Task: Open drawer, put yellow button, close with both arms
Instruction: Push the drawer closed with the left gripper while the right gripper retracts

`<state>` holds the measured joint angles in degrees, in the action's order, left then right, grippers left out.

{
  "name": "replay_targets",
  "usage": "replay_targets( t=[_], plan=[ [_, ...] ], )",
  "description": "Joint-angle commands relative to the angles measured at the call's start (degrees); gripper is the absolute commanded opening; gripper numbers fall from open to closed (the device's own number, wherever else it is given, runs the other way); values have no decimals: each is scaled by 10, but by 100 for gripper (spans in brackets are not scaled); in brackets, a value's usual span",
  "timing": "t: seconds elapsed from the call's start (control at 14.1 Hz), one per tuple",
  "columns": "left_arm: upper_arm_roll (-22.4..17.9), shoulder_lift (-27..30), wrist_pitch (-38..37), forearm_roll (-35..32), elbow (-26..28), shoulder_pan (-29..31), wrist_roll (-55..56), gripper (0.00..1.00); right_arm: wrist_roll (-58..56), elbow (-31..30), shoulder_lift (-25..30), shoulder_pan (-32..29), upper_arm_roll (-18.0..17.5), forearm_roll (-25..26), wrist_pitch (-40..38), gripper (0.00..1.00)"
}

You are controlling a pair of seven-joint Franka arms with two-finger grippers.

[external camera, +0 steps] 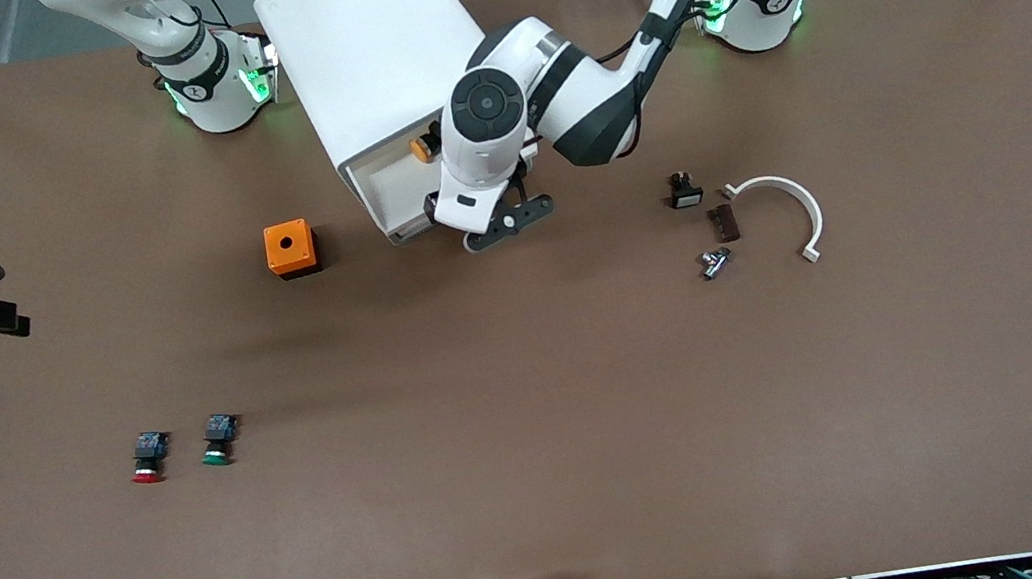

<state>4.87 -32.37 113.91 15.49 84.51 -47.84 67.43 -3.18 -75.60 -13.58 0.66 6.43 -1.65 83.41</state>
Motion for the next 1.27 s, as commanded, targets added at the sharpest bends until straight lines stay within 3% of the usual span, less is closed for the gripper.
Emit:
replay_targets(
  t=[0.0,0.42,0.78,1.2],
  plan=[
    [27,6,4,14,14,-1,35,99,-3,22,10,-12,-6,0,-12,100],
    [69,2,-2,24,16,-1,116,99,2,4,72,-13,-9,-3,-74,100],
    [65,5,-5,16,16,13,115,99,2,-160,190,-12,-10,-2,-5,100],
    [59,20,-8,-62,2,118,100,99,0,-177,218,-12,-10,4,-4,100]
  ],
)
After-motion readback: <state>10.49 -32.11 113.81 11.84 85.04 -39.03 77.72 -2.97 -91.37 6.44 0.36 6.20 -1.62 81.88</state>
